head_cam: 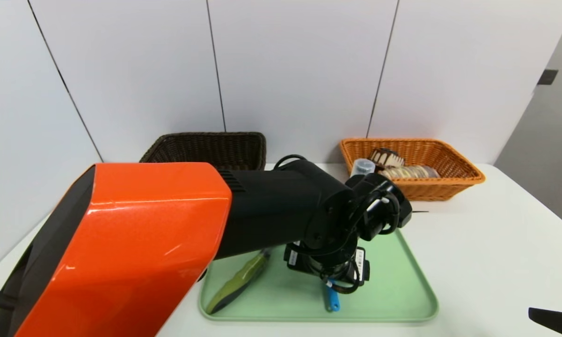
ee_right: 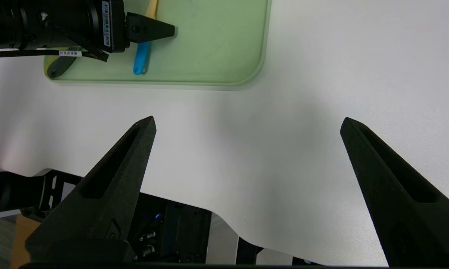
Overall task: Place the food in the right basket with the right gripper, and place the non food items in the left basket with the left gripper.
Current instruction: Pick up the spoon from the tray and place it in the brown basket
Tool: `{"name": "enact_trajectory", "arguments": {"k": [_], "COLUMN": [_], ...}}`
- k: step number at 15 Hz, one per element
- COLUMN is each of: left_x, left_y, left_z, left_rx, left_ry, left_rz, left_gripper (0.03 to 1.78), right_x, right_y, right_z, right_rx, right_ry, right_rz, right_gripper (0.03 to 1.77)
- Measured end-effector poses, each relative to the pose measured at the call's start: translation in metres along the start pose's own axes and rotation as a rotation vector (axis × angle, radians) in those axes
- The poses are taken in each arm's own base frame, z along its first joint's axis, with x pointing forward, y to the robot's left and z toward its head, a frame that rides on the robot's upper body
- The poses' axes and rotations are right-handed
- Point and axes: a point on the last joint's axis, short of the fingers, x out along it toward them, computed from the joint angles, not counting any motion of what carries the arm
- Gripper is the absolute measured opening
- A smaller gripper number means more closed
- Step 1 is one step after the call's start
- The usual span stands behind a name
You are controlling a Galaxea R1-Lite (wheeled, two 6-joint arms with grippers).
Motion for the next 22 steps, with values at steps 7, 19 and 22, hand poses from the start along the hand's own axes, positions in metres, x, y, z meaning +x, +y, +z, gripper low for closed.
{"name": "enact_trajectory", "arguments": {"k": [7, 19, 22], "left_x": [0.0043, 0.0019, -0.0031], "left_y": [-0.0012, 0.0, 0.0006], "left_z": [0.0016, 0.0037, 0.0052], "left_rx": [-0.006, -0.01, -0.013], "left_ry": [-0.012, -0.021, -0.031], "left_rz": [-0.007, -0.012, -0.02], "left_gripper": [1.26, 0.11, 0.11], "right_x": [-0.0017, -0.0047, -0.0056], "right_y": [-0.0003, -0.0005, -0.0007], "right_z": [-0.0013, -0.0029, -0.0037], "right_rx": [-0.003, -0.004, -0.005], "right_ry": [-0.008, -0.019, -0.021], "right_rz": [0.002, 0.006, 0.007], "right_gripper": [1.71, 1.71, 1.71]}}
